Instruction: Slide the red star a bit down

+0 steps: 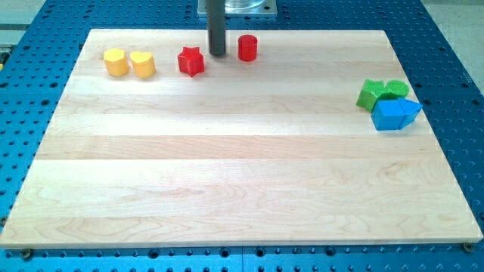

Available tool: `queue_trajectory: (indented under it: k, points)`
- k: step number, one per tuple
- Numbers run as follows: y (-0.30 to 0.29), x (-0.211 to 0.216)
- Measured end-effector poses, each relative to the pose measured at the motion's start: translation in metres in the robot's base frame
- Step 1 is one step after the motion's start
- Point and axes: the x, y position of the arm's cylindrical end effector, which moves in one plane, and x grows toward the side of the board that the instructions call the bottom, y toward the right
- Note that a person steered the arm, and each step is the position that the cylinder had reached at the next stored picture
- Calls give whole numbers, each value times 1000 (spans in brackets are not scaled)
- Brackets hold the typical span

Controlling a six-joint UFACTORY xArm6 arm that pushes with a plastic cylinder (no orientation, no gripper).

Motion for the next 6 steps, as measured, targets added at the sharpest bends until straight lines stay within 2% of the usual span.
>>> queue_trajectory:
  k: [2, 3, 5, 6]
  points:
    - [-41, -10]
    - [-49, 10]
    - [-55, 134]
    - [-31, 130]
